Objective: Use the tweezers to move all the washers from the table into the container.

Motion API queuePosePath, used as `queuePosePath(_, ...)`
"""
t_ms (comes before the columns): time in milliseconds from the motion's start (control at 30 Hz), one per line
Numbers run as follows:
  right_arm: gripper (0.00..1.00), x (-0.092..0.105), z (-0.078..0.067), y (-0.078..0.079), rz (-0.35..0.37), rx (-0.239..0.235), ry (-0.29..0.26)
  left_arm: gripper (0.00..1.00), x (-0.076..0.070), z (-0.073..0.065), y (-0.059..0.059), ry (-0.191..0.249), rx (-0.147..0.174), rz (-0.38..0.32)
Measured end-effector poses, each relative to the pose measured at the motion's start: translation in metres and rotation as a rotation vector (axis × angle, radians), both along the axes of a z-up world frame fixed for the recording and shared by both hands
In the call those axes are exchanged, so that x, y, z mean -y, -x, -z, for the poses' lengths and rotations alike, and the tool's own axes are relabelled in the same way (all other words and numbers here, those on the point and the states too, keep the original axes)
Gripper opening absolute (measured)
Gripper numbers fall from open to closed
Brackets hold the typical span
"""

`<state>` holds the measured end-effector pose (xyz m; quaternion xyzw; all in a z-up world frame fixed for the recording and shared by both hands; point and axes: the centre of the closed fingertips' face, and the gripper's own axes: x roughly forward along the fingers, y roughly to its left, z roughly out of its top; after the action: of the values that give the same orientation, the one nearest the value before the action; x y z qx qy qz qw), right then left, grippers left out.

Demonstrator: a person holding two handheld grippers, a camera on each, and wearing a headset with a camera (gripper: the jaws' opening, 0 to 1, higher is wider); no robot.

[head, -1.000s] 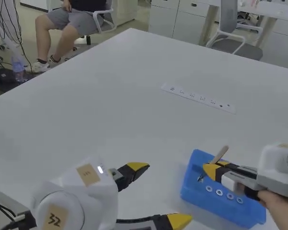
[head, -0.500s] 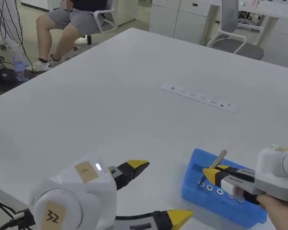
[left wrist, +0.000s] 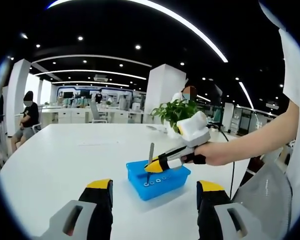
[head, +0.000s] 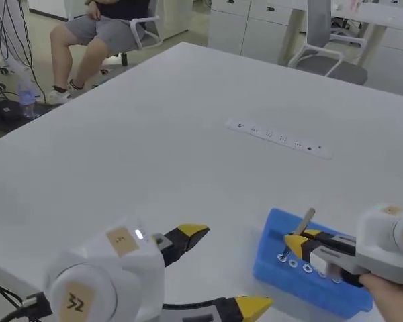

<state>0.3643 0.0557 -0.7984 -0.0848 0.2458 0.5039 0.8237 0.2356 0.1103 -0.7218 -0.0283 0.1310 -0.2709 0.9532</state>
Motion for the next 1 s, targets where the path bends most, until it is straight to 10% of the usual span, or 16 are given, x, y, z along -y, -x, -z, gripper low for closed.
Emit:
queuePosePath(467,0.03,0.026,-0.057,0.056,-0.033,0.049,-0.155,0.65,0.013,0.005,0.006,-0.017,-0.028,0.071)
queuePosePath(700,0.03,0.035,-0.05,0.089,-0.132,0.066,-0.101,0.54,0.024,0.003,0.01,0.01,-0.052,0.139)
queuePosePath(1000,0.03,0.039,-0.032,0.135,-0.366,0.078,0.022,0.3,0.048,0.008,0.027,-0.116,-0.069,0.336)
